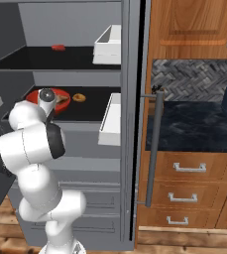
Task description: Pick the chicken drumstick and tomato from their plates and place them in the bowl. Then put the bowl in the fridge.
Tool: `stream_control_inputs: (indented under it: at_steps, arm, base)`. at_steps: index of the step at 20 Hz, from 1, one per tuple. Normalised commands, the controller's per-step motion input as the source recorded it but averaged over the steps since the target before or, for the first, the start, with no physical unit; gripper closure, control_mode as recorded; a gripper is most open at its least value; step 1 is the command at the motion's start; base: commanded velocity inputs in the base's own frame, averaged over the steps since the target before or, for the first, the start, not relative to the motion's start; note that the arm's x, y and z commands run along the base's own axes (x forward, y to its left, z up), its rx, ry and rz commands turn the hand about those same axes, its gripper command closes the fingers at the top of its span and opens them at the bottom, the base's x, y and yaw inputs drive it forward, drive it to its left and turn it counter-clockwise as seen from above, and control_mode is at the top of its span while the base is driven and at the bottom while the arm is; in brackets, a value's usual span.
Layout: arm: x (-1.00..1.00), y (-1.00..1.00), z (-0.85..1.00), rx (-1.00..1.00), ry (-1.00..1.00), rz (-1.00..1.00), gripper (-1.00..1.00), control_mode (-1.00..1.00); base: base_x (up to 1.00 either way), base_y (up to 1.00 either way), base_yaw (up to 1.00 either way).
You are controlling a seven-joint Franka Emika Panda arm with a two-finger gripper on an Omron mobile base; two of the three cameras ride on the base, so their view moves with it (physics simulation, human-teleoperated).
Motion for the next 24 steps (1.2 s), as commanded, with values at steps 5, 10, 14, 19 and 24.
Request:
stream_control_inputs:
  at_steps: [5, 10, 14, 19, 24]
  arm:
    - [0.23, 0.14, -0.11, -0.01, 0.00, 0.00, 1.00, -1.00]
    - [0.27, 0.15, -0.02, -0.01, 0.00, 0.00, 1.00, -1.00]
    - [0.29, 0.16, -0.04, -0.03, 0.00, 0.00, 1.00, -1.00]
    - [0.26, 0.15, -0.05, -0.03, 0.00, 0.00, 1.00, -1.00]
    - [0.27, 0.06, -0.04, -0.03, 0.00, 0.00, 1.00, -1.00]
  base:
    - [0.00, 0.00, 0.00]
    - [0.00, 0.00, 0.00]
    - [0.00, 0.00, 0.00]
    - [0.00, 0.00, 0.00]
    - [0.00, 0.00, 0.00]
